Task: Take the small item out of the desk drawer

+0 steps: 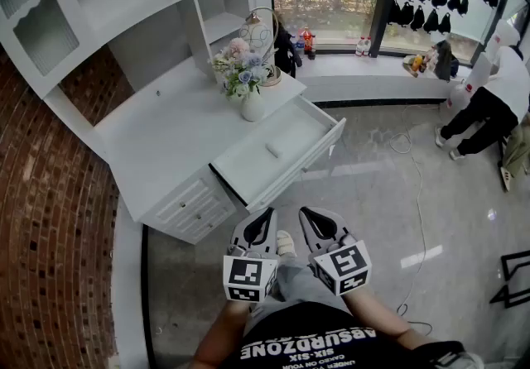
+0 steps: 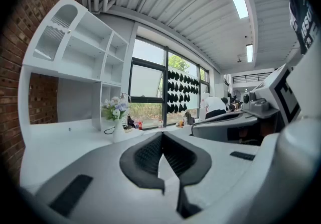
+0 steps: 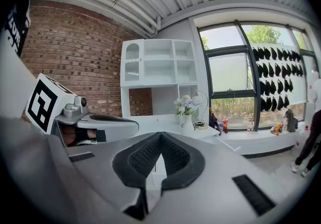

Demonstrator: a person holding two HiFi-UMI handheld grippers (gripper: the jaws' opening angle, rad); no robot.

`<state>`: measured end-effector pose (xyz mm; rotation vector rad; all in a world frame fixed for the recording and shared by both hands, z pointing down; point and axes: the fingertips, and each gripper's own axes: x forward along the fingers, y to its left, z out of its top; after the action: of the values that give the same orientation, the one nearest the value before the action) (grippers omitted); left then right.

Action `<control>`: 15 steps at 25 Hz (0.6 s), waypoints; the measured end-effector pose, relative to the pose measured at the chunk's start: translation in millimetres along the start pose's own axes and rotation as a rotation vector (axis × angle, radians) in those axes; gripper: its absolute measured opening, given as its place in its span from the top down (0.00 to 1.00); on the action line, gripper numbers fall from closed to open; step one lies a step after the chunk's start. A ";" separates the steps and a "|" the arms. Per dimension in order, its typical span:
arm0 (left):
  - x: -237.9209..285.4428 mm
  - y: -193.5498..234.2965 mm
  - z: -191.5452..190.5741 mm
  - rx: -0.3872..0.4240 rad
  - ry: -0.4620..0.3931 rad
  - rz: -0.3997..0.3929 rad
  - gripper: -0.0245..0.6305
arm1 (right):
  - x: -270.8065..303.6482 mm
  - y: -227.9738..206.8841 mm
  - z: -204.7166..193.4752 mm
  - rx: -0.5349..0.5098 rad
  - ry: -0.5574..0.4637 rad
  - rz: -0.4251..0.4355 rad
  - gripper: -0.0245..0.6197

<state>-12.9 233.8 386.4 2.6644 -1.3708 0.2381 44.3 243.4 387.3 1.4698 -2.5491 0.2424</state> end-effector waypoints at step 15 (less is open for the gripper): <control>45.6 53.1 -0.5 -0.008 0.039 0.008 0.96 | 69.5 -35.7 4.7 -0.009 0.047 -0.004 0.96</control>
<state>-30.1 167.1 398.6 2.6335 -1.3688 0.2832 40.7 166.5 401.4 1.4483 -2.5066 0.2619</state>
